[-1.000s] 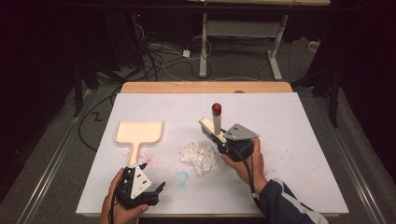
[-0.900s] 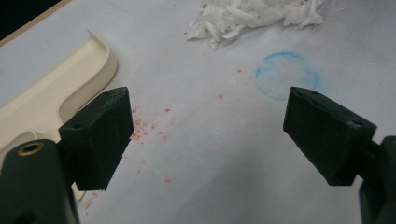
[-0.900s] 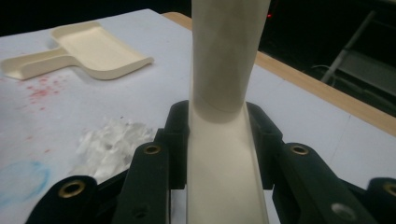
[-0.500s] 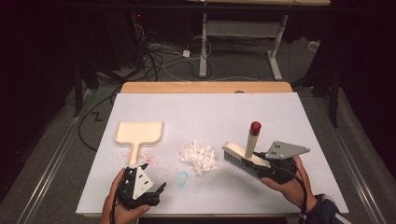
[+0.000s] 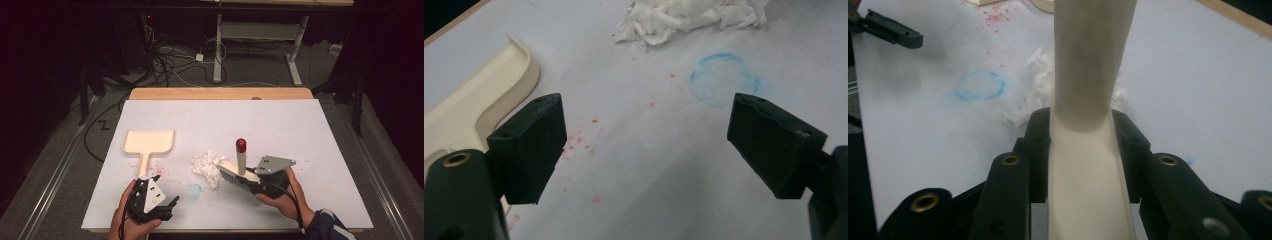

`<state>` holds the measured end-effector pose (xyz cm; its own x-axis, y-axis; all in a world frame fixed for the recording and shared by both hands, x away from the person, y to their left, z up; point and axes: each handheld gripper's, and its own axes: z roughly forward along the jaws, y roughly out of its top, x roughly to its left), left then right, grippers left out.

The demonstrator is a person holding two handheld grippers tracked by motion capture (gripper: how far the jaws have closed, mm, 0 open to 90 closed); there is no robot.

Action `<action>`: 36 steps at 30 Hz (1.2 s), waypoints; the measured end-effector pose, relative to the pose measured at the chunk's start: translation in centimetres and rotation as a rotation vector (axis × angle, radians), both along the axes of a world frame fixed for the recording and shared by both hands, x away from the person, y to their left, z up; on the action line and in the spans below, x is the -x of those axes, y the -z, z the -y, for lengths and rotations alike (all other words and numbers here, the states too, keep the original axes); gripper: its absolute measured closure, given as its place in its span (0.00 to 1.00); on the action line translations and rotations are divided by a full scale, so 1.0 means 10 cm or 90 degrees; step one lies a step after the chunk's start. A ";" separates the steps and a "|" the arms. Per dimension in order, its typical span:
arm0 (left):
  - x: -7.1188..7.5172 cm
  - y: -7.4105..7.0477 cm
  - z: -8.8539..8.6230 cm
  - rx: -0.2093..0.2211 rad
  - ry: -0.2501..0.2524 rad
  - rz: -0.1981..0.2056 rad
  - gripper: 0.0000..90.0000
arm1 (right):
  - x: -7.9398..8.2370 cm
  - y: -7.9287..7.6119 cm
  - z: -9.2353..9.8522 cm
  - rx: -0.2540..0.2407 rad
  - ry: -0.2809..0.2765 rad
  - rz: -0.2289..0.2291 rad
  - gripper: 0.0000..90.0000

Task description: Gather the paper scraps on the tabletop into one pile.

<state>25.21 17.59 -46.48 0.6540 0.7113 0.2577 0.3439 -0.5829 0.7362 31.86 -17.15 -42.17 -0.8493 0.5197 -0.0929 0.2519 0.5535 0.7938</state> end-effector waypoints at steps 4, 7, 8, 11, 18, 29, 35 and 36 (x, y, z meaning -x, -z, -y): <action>0.01 0.00 -0.01 -0.001 0.001 -0.001 0.17 | -0.03 -0.04 -0.08 0.003 0.001 0.024 0.76; 0.01 0.01 -0.02 -0.001 -0.001 -0.003 0.17 | 0.00 -0.09 -0.01 -0.006 0.001 0.023 0.76; 0.02 0.01 -0.02 0.000 -0.002 -0.002 0.17 | 0.01 -0.12 0.03 -0.011 0.001 0.023 0.76; 0.03 0.00 -0.02 -0.002 -0.001 -0.001 0.17 | 0.05 -0.22 0.16 -0.031 -0.005 0.018 0.75; 0.02 0.00 0.00 -0.005 0.000 -0.002 0.17 | 0.16 -0.37 0.37 -0.044 0.003 0.028 0.75; 0.00 0.01 0.01 -0.009 0.008 -0.006 0.17 | -0.05 -0.07 0.38 0.004 0.063 0.036 0.76; 0.00 0.02 0.02 -0.014 0.010 -0.009 0.17 | -0.14 0.05 0.12 -0.009 0.039 0.040 0.76; 0.00 0.03 0.02 -0.014 0.010 -0.010 0.17 | -0.15 0.07 0.08 -0.008 0.031 0.045 0.76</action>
